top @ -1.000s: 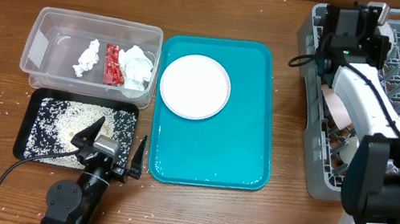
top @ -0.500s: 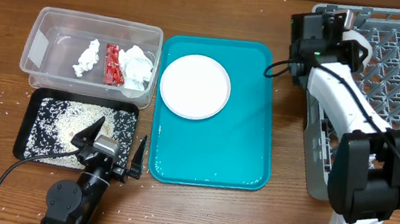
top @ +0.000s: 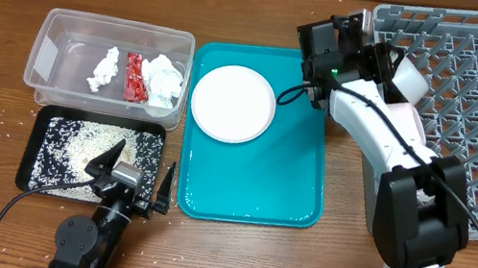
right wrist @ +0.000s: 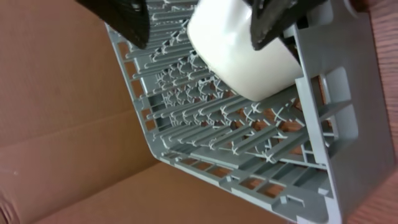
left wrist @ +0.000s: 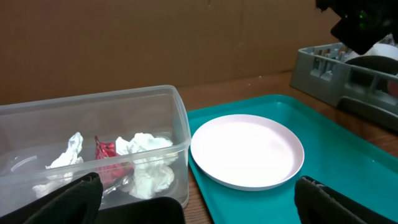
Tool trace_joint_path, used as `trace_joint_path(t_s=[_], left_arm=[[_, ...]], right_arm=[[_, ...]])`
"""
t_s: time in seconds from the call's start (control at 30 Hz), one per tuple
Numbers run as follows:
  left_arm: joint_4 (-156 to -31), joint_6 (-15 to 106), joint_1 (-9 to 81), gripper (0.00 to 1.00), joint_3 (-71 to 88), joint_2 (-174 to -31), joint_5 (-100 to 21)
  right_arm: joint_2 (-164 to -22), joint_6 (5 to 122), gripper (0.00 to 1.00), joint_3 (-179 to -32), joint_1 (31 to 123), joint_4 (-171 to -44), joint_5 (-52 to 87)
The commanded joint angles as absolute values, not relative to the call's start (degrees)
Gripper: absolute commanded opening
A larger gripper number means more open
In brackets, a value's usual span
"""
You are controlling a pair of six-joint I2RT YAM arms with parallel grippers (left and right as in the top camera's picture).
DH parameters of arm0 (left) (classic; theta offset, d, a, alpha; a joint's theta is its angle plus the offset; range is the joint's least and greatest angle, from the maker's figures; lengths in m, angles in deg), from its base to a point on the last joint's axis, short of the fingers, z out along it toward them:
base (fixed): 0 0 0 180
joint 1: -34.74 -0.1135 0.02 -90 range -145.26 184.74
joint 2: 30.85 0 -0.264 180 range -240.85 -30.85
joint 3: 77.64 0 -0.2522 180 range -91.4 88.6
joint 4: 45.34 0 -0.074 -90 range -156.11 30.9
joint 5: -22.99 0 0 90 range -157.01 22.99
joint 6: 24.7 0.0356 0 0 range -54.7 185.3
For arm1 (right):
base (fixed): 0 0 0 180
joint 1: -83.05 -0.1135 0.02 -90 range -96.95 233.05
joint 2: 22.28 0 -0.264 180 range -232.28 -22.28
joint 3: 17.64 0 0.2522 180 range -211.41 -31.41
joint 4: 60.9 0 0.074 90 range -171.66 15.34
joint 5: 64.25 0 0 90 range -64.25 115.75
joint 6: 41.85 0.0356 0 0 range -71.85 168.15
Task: Sort waste into correct bins and load items into the dishwasher
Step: 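Carry the white bowl into the dish rack and release it, then move the right gripper to the white plate and grip its edge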
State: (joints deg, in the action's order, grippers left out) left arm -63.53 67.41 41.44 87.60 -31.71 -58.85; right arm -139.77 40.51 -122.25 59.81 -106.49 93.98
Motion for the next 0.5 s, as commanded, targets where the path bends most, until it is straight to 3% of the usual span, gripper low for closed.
trace_joint_path(t_s=[0.0, 0.13, 0.2, 0.23, 0.4, 0.47], left_arm=[[-63.29, 68.35, 41.09, 1.00, 88.06, -31.12, -58.85], [-63.29, 68.35, 41.09, 1.00, 88.06, -31.12, -58.85], [-63.29, 68.35, 41.09, 1.00, 88.06, -31.12, -58.85], [-63.29, 68.35, 41.09, 1.00, 88.06, -31.12, -58.85], [-63.29, 68.35, 41.09, 1.00, 88.06, -31.12, -58.85], [-63.29, 68.35, 41.09, 1.00, 88.06, -31.12, -58.85]], right_arm=[[-133.57, 40.84, 0.57, -123.81, 59.72, -107.50, 89.58], [-129.33, 44.60, 0.62, -123.87, 58.13, -113.95, 72.21], [-127.67, 48.47, 0.65, -124.09, 57.23, -118.73, 59.66], [-126.73, 53.01, 0.66, -124.11, 56.70, -122.36, 46.92], [-127.49, 65.10, 0.65, -122.84, 55.77, -127.00, 12.63], [-128.37, 68.40, 0.64, -121.42, 54.74, -126.34, 7.66]])
